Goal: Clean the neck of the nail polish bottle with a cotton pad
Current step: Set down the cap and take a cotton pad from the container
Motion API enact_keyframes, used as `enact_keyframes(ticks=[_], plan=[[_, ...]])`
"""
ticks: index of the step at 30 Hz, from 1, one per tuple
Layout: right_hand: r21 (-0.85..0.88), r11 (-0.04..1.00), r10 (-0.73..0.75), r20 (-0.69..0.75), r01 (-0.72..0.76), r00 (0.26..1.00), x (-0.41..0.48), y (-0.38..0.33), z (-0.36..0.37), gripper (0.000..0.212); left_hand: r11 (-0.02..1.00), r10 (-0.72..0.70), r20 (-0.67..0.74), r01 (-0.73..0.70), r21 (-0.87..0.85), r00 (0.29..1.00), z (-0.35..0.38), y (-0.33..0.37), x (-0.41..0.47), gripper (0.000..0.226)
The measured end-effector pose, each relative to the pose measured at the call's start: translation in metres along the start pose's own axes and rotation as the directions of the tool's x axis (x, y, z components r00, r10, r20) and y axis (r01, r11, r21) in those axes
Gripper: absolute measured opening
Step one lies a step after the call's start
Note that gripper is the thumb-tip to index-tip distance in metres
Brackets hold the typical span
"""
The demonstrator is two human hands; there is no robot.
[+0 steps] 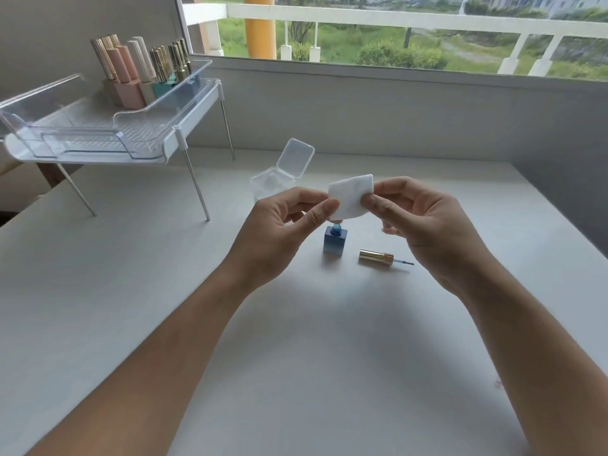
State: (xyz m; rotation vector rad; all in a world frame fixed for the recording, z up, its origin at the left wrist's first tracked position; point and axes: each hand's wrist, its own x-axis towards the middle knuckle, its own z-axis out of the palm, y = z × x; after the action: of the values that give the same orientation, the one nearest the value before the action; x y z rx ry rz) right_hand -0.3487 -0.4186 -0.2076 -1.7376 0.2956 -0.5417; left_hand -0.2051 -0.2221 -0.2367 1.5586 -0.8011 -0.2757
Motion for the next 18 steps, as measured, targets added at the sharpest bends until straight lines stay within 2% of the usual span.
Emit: enact_keyframes(ticks=[3,7,10,18], plan=[[-0.031,1.0,-0.001,0.02,0.002,1.0,-0.0003,0.0014,0.0008,0.012,0.995,-0.035,-0.023,0.033,-0.093,0.999,0.0004,-0.0005,0.0031,0.017],[-0.046,0.999,0.004,0.038,-0.003,0.999,-0.0006,0.0008,0.0002,0.019,0.994,-0.029,-0.01,0.028,-0.102,1.0,-0.0012,0.0026,0.0026,0.002],[-0.039,0.999,-0.004,0.04,0.006,0.999,-0.0005,0.0005,-0.0002,0.021,0.996,-0.011,-0.004,0.011,-0.089,1.0,-0.0016,0.0024,0.0018,0.005],[-0.021,0.998,-0.062,0.058,0.064,0.996,0.0015,0.0045,-0.0012,0.01,0.983,-0.026,0.079,0.04,-0.181,0.997,-0.0059,0.0016,0.0032,0.009]])
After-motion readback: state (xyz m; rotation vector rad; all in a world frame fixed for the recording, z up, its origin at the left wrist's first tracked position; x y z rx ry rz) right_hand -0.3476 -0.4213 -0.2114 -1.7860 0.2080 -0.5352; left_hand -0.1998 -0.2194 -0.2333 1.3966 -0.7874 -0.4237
